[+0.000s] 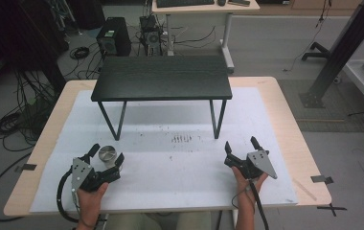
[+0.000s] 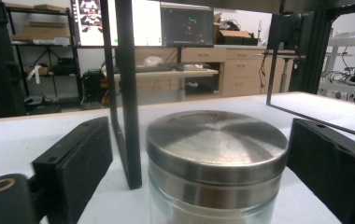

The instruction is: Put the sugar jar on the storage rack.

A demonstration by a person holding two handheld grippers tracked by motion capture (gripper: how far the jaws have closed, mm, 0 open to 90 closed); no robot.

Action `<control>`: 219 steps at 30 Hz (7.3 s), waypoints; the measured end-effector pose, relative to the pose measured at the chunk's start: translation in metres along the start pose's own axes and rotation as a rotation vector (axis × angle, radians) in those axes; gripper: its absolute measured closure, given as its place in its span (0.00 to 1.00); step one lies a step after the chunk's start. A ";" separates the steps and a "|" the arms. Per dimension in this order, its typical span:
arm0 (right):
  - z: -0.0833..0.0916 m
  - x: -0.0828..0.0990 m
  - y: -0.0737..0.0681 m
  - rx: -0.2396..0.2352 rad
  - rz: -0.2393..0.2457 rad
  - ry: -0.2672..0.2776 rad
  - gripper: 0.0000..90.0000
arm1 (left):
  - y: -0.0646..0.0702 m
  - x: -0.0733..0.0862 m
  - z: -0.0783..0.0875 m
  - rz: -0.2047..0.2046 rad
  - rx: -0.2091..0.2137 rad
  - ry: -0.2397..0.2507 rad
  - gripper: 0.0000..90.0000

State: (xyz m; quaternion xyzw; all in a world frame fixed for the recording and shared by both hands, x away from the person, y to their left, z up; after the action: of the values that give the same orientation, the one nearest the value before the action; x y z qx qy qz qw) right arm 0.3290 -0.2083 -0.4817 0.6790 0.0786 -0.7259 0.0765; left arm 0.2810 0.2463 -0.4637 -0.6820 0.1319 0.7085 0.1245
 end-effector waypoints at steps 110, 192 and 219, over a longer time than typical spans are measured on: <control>0.000 0.000 0.000 0.003 -0.001 0.000 0.09 | 0.000 0.000 0.000 -0.004 0.030 -0.010 0.46; 0.000 0.000 0.000 0.003 -0.005 -0.004 0.09 | 0.000 0.000 0.000 -0.004 0.030 -0.010 0.46; 0.000 0.000 0.000 0.004 0.000 -0.002 0.09 | 0.000 0.000 0.000 -0.004 0.030 -0.010 0.46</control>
State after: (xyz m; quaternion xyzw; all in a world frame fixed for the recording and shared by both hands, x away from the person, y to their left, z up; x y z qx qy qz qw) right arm 0.3291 -0.2083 -0.4816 0.6784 0.0770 -0.7268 0.0751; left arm 0.2809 0.2461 -0.4636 -0.6769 0.1405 0.7095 0.1369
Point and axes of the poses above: each handheld gripper's, and its own axes: z roughly backward along the jaws, x roughly out of its underside, y roughly to its right, the point moved 3 cm from there along -z, roughly forward along the jaws, and after that the axes turned 2 degrees about -y, right-handed, at the moved point
